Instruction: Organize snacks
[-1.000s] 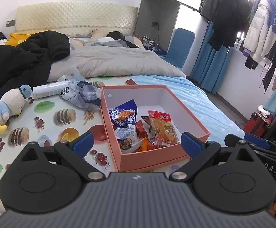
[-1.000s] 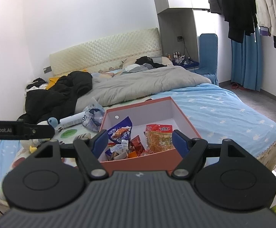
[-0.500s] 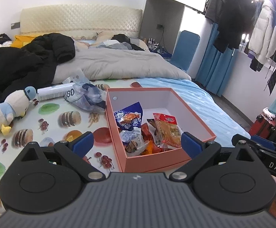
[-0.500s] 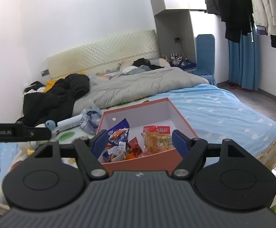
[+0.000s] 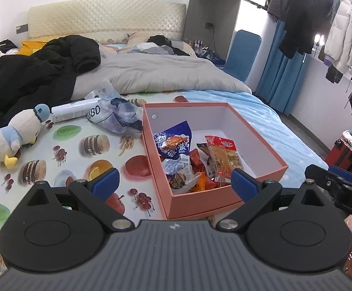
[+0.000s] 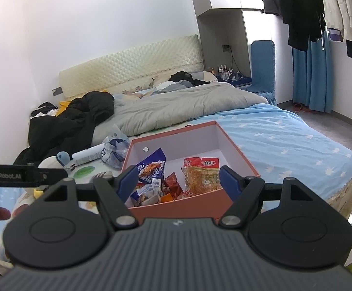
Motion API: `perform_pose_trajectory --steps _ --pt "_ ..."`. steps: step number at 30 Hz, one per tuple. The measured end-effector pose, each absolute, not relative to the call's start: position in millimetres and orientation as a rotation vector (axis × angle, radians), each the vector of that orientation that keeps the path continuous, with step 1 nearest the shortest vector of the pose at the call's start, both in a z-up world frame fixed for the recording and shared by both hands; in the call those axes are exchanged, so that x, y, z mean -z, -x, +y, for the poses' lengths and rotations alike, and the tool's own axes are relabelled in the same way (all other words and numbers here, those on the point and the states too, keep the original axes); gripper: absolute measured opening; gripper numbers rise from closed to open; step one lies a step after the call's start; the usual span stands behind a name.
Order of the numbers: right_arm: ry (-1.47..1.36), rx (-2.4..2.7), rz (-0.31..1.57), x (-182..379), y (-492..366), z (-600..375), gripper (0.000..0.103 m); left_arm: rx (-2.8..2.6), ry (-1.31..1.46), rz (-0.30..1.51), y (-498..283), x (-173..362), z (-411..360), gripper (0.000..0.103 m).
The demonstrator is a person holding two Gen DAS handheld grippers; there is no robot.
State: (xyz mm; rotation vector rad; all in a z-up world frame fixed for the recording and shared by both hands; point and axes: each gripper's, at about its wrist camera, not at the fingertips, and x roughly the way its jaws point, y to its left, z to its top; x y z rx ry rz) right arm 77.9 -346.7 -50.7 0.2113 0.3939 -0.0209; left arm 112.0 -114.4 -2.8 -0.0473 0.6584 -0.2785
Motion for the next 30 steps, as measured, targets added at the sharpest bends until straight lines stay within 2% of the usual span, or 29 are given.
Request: perform_pose_trajectory --steps 2,3,4,30 --pt "-0.214 0.006 0.398 51.5 -79.8 -347.8 0.085 0.276 0.043 0.656 -111.4 3.0 -115.3 0.100" --pt "-0.203 0.005 0.401 51.8 -81.0 -347.0 0.097 0.274 0.040 0.652 -111.0 3.1 -115.2 0.100" --pt "-0.191 0.013 0.400 52.4 -80.7 -346.2 0.103 0.274 0.036 0.651 -109.9 3.2 -115.7 0.100" --pt "-0.208 0.028 0.399 50.2 -75.2 -347.2 0.103 0.263 0.036 0.642 -96.4 1.3 -114.4 0.100"
